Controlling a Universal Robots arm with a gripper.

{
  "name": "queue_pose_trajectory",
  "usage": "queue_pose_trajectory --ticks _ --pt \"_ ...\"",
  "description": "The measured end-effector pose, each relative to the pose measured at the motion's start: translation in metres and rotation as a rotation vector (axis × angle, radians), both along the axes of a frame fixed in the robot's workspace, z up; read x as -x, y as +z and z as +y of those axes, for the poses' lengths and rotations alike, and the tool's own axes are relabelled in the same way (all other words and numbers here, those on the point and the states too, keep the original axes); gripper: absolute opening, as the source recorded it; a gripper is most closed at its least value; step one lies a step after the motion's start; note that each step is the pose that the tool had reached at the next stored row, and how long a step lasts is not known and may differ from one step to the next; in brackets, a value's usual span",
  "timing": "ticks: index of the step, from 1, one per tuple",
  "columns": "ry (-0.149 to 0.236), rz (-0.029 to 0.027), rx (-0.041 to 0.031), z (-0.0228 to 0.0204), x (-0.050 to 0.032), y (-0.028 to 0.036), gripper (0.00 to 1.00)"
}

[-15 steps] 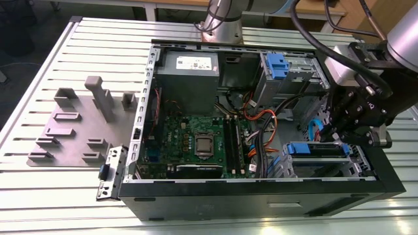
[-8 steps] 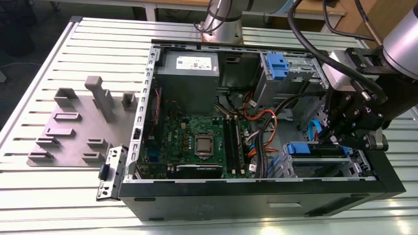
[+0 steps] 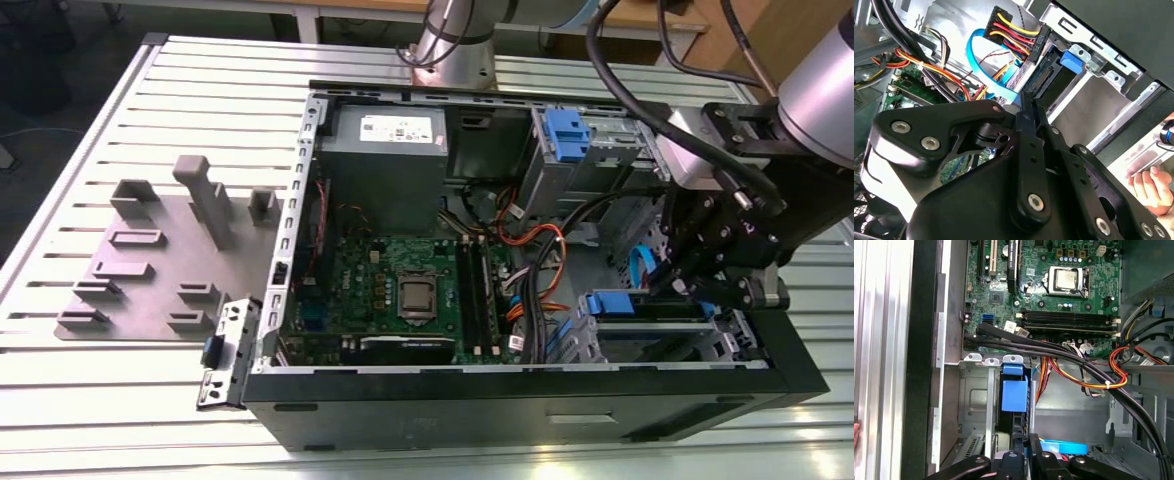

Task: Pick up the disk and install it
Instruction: 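Insert the first disk wire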

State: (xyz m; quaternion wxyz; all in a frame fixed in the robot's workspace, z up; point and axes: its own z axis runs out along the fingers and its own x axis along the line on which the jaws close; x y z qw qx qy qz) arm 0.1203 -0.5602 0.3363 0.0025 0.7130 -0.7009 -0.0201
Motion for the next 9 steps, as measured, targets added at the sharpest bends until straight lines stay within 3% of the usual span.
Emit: queue_pose_trajectory --ticks 9 --pt "0.000 0.0000 0.0003 -0.0009 0.0000 -0.0008 0.16"
